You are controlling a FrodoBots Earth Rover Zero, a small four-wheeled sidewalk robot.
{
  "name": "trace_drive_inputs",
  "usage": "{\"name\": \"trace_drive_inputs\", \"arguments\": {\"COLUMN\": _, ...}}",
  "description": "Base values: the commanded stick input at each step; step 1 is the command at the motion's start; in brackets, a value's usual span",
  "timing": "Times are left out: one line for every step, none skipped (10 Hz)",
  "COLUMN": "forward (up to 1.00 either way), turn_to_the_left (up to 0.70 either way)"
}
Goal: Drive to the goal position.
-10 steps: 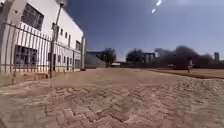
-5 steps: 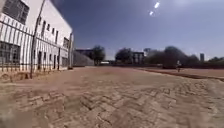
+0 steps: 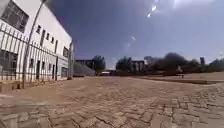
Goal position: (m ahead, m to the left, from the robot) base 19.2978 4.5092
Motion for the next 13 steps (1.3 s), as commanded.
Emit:
{"name": "trace_drive_inputs", "arguments": {"forward": 1.00, "turn_to_the_left": 0.00}}
{"name": "trace_drive_inputs", "arguments": {"forward": 1.00, "turn_to_the_left": 0.00}}
{"name": "trace_drive_inputs", "arguments": {"forward": 1.00, "turn_to_the_left": 0.00}}
{"name": "trace_drive_inputs", "arguments": {"forward": 1.00, "turn_to_the_left": 0.00}}
{"name": "trace_drive_inputs", "arguments": {"forward": 1.00, "turn_to_the_left": 0.00}}
{"name": "trace_drive_inputs", "arguments": {"forward": 1.00, "turn_to_the_left": 0.00}}
{"name": "trace_drive_inputs", "arguments": {"forward": 1.00, "turn_to_the_left": 0.00}}
{"name": "trace_drive_inputs", "arguments": {"forward": 1.00, "turn_to_the_left": 0.00}}
{"name": "trace_drive_inputs", "arguments": {"forward": 1.00, "turn_to_the_left": 0.00}}
{"name": "trace_drive_inputs", "arguments": {"forward": 1.00, "turn_to_the_left": 0.00}}
{"name": "trace_drive_inputs", "arguments": {"forward": 1.00, "turn_to_the_left": 0.00}}
{"name": "trace_drive_inputs", "arguments": {"forward": 1.00, "turn_to_the_left": 0.00}}
{"name": "trace_drive_inputs", "arguments": {"forward": 1.00, "turn_to_the_left": 0.00}}
